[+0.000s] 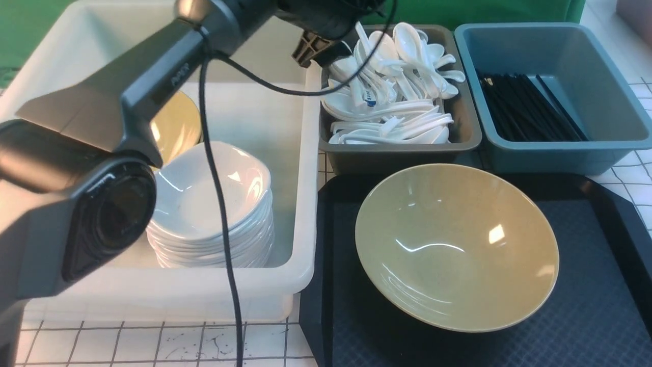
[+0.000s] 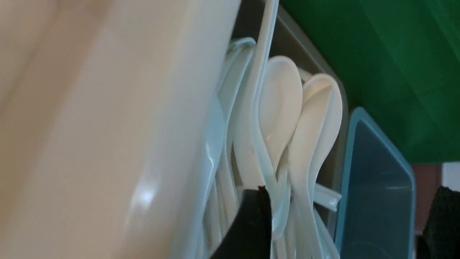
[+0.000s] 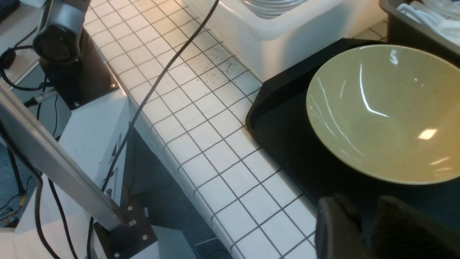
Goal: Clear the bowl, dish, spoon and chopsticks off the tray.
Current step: Use the left arm to put the soup spoon into the small storage box in the middle, then use the left arm to grab the yellow noodle bowl on the left
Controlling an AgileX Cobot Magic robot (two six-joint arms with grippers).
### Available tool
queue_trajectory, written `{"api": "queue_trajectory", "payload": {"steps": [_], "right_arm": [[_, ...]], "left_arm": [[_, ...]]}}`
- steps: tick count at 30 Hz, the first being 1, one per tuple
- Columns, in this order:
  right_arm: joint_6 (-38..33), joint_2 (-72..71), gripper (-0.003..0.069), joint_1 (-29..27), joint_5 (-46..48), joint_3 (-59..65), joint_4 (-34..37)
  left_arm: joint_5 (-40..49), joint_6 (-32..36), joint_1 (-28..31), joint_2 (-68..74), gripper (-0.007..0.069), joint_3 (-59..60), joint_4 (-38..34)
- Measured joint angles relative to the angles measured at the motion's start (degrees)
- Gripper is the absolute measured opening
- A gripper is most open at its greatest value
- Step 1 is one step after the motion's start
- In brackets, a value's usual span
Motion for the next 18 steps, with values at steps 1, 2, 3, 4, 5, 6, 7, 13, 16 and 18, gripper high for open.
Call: {"api": "queue_trajectory", "payload": {"steps": [1, 2, 3, 4, 5, 6, 7, 13, 16, 18], "right_arm": [[-0.1, 0.0, 0.0163, 0.0, 0.0, 0.0, 0.0], [-0.3, 0.0, 0.0163, 0.0, 0.0, 0.0, -0.1], [-0.3, 0.0, 0.0163, 0.0, 0.0, 0.0, -0.2], [-0.3, 0.0, 0.0163, 0.0, 0.0, 0.0, -0.3], [-0.4, 0.0, 0.0163, 0.0, 0.0, 0.0, -0.4], [-0.5, 0.0, 0.0163, 0.0, 0.0, 0.0, -0.4], [-0.5, 0.0, 0.0163, 0.0, 0.0, 0.0, -0.4], [-0.6, 0.0, 0.0163, 0.0, 0.0, 0.0, -1.3], [0.3, 0.0, 0.0163, 0.0, 0.0, 0.0, -3.0], [1.0, 0.0, 0.0163, 0.0, 0.0, 0.0, -4.6]], "left_arm": [[-0.3, 0.1, 0.4, 0.2, 0.0559, 0.0, -0.4], [-0.6, 1.4, 0.9, 0.5, 0.0559, 0.0, -1.4], [-0.6, 2.1, 1.1, 0.6, 0.0558, 0.0, -1.6], [-0.6, 2.7, 1.2, 0.7, 0.0558, 0.0, -1.7], [-0.5, 4.8, 1.2, 0.7, 0.0556, 0.0, -1.9], [-0.2, 6.1, 1.2, 0.7, 0.0554, 0.0, -2.1], [0.0, 6.5, 1.2, 0.6, 0.055, 0.0, -2.3], [8.0, 10.0, 1.2, -2.3, 0.033, 0.0, -2.3], [14.0, 13.1, 1.2, -6.2, 0.0129, 0.0, -2.3], [17.5, 16.5, 1.0, -9.3, 0.004, 0.0, -3.3]]}}
